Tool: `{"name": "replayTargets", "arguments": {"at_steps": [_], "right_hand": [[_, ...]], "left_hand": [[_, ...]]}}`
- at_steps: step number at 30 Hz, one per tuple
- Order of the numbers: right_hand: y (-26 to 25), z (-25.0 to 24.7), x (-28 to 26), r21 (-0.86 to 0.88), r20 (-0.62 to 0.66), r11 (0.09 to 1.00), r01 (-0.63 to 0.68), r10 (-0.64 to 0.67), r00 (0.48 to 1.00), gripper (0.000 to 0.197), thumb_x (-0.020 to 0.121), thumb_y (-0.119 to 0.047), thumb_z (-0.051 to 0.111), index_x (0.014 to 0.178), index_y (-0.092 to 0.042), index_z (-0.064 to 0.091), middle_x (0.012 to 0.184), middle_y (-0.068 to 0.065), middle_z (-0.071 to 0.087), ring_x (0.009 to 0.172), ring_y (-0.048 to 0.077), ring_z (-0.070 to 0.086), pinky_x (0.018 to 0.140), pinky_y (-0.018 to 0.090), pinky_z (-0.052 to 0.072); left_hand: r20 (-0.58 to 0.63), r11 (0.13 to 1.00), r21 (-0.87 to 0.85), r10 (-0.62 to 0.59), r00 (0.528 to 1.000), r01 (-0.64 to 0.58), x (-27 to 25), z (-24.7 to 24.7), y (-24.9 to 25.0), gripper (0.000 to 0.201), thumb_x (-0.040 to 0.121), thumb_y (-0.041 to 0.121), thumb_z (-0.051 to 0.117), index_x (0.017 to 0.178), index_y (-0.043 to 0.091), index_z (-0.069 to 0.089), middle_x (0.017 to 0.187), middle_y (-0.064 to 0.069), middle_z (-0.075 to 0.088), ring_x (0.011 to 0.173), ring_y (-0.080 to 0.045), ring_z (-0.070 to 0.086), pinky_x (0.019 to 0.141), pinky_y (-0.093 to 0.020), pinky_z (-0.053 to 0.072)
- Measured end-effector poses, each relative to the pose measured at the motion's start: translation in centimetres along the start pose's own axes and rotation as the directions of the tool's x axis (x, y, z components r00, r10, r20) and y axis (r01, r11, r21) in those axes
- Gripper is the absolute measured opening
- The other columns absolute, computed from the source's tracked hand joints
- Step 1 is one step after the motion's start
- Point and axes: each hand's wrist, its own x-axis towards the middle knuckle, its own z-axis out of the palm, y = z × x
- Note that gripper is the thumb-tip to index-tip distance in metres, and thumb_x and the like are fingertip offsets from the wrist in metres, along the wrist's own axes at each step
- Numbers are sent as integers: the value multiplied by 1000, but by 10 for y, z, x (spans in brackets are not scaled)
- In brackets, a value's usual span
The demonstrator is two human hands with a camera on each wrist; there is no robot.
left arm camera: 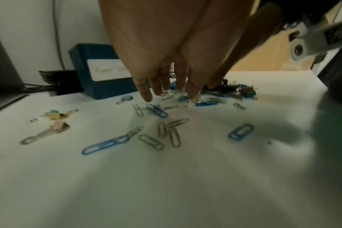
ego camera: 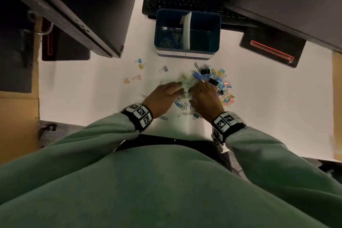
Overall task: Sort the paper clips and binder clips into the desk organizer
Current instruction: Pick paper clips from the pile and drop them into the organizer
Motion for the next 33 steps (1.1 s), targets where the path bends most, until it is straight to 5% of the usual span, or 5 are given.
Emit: {"name": "replayTargets", "arguments": {"at_steps": [3,8,19,27,33], "right_hand": [[-8,7,0,-55,62,996,66,-62,996,18,78,-19,72,95,-16,68,96,7,63,96,28,56,80,39,44],[1,0,0,-41,-4,999,9,-9,1000,16,79,-14,70,94,-13,67,99,7,62,95,30,56,83,40,43],[-50,8,31,175,148,985,0,-27,989,18,89,-23,61,101,-10,62,99,9,64,91,27,61,84,36,46],[-14,-2,35,360,72,906,-224,213,974,15,91,-10,51,90,-7,65,89,9,68,78,25,65,72,36,56],[-20,7,26,204,117,974,-98,75,990,21,88,-18,63,109,-17,62,110,6,64,95,25,62,84,37,52]], "left_hand": [[70,992,119,38,997,-46,-7,3,-2,54,95,11,48,146,18,32,157,-8,22,143,-31,23,114,-49,26],[-36,993,121,13,999,-8,-36,-3,-23,56,86,19,63,139,14,46,151,-12,36,136,-33,37,109,-49,33],[-50,834,-272,-511,858,481,-57,-17,-34,53,85,4,64,135,11,47,121,-17,42,96,-31,55,89,-36,49],[-55,856,-326,-440,896,400,-27,-10,-8,51,85,13,65,133,10,48,124,-15,42,104,-32,53,94,-38,47],[-39,937,-236,-275,961,258,-28,-5,2,64,77,21,76,134,10,51,124,-18,45,106,-35,49,91,-44,48]]}}
